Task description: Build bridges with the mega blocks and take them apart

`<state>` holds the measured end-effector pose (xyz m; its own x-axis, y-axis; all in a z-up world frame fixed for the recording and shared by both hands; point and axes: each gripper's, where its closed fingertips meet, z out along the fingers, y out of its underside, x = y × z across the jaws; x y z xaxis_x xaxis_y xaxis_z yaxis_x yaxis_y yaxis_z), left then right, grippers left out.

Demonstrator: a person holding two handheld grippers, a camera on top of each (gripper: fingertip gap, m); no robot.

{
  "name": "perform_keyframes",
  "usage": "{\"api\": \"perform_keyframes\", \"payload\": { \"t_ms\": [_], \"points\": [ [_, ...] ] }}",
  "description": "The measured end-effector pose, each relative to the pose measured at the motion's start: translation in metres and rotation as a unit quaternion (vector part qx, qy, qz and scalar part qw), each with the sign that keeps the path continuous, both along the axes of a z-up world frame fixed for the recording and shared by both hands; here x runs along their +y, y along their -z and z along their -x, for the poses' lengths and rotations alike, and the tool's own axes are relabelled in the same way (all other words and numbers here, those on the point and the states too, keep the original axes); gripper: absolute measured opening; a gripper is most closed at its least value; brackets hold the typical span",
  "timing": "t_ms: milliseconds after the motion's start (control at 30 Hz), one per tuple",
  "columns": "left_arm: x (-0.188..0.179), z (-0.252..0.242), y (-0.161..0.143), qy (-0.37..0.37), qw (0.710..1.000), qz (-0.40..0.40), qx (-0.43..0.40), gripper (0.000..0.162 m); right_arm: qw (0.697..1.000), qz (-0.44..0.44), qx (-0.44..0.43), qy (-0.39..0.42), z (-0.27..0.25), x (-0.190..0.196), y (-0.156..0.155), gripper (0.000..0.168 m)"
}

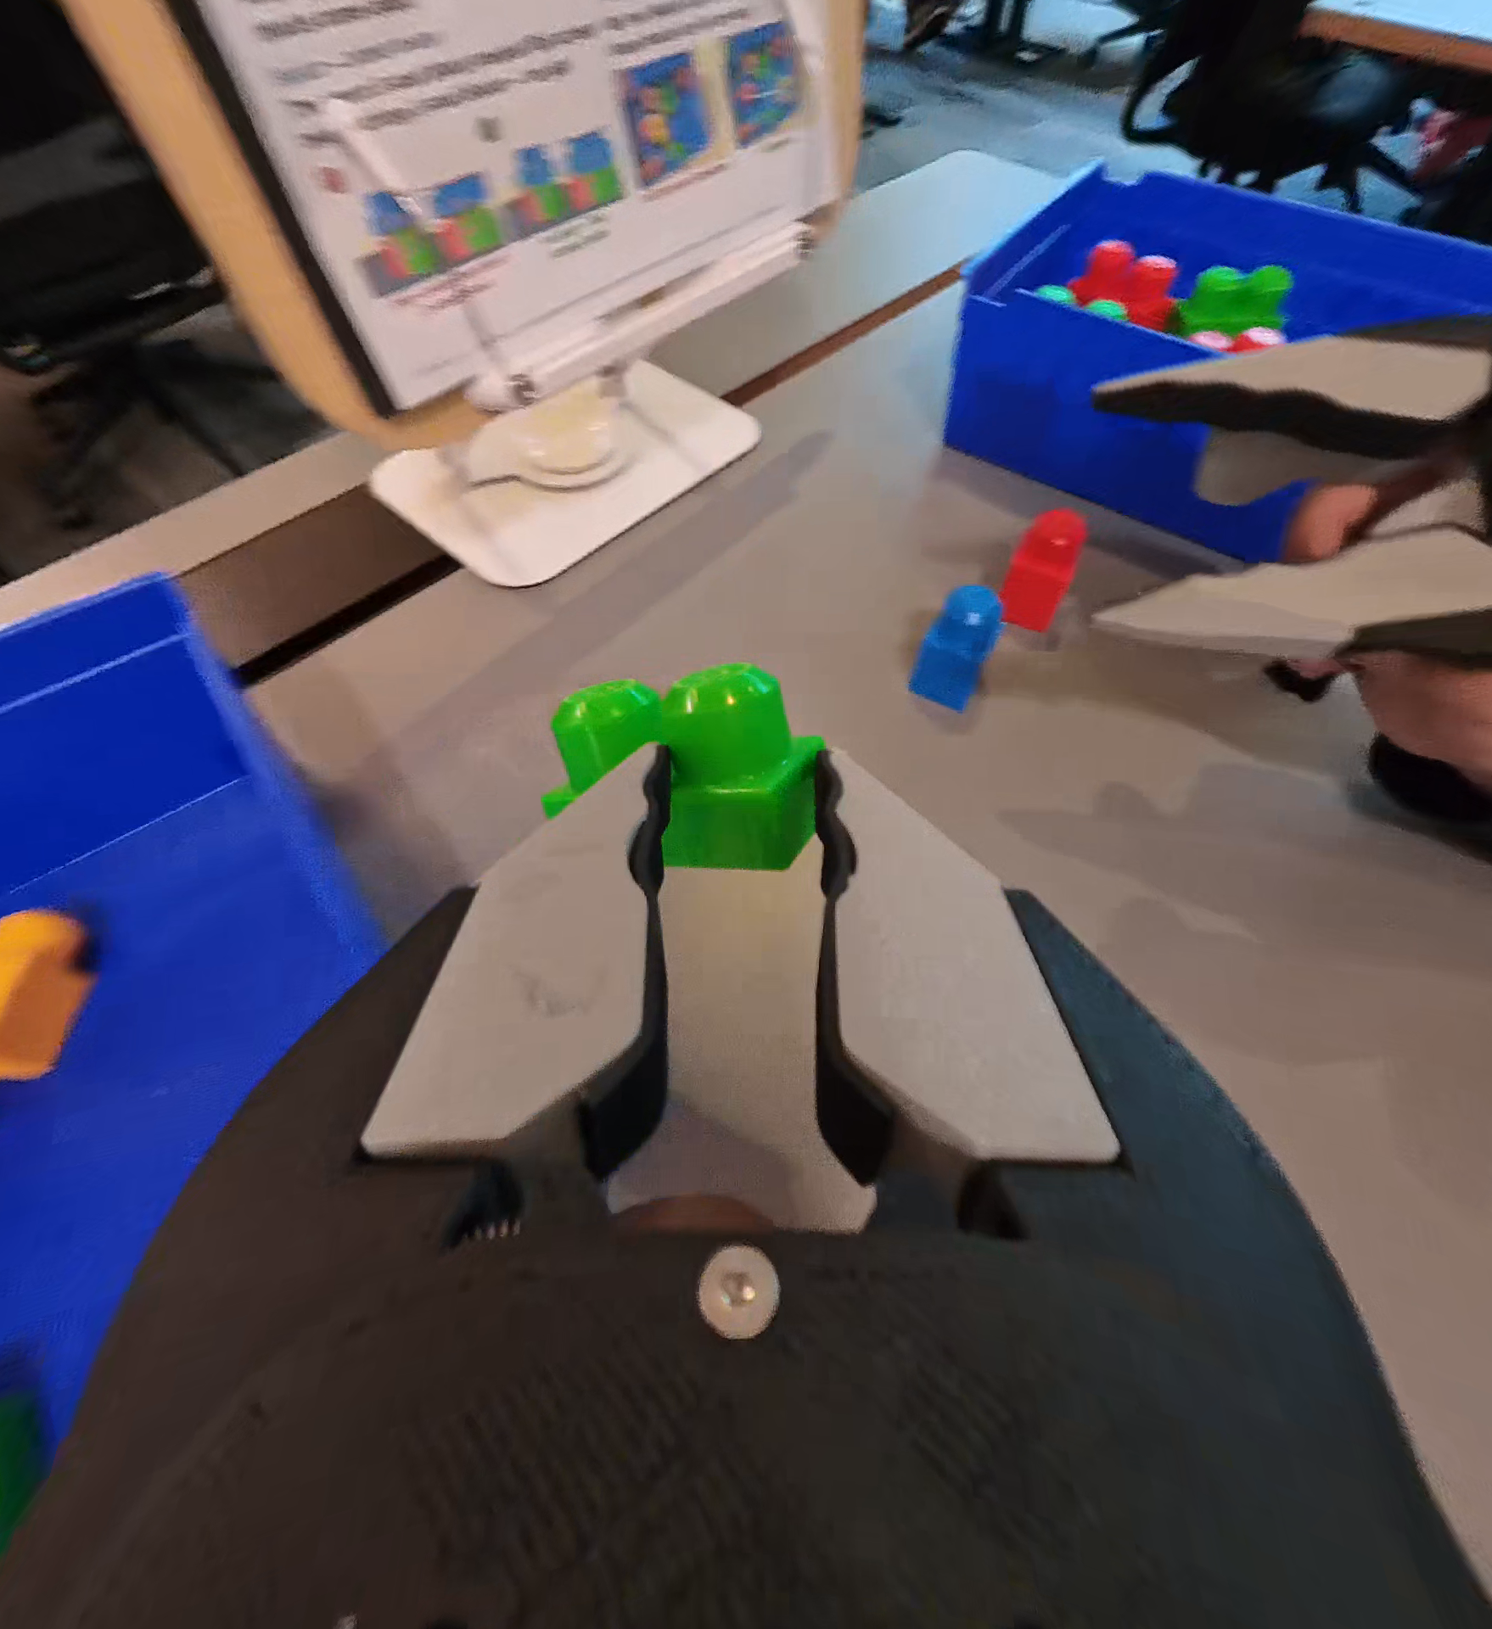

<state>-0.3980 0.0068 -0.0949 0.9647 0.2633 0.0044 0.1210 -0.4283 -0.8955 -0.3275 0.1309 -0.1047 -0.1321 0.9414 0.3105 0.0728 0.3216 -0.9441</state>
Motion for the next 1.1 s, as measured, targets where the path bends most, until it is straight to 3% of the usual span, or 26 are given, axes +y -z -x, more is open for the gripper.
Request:
{"api": "perform_keyframes", "payload": {
  "t_ms": [167, 333, 567, 967, 1100],
  "points": [
    [0.046, -0.044, 0.043, 0.06, 0.998, -0.02, -0.004, 0.03, 0.998, 0.053, 0.001, 0.034, 0.0, 0.033, -0.005, 0.072],
    [0.077, -0.096, 0.068, 0.186, 0.978, -0.072, -0.064, 0.031, 0.988, 0.123, -0.028, 0.084, 0.0, 0.073, 0.005, 0.068],
    [0.073, -0.105, 0.104, 0.202, 0.975, -0.017, -0.09, 0.031, 0.979, 0.186, -0.05, 0.063, 0.002, 0.076, 0.013, 0.068],
    [0.064, -0.084, 0.109, 0.145, 0.988, 0.007, -0.056, 0.041, 0.992, 0.104, -0.065, 0.034, 0.007, 0.047, 0.022, 0.067],
    [0.061, -0.082, 0.119, 0.144, 0.987, 0.036, -0.055, 0.046, 0.991, 0.098, -0.092, -0.014, 0.008, 0.025, 0.031, 0.067]
  ]
}}
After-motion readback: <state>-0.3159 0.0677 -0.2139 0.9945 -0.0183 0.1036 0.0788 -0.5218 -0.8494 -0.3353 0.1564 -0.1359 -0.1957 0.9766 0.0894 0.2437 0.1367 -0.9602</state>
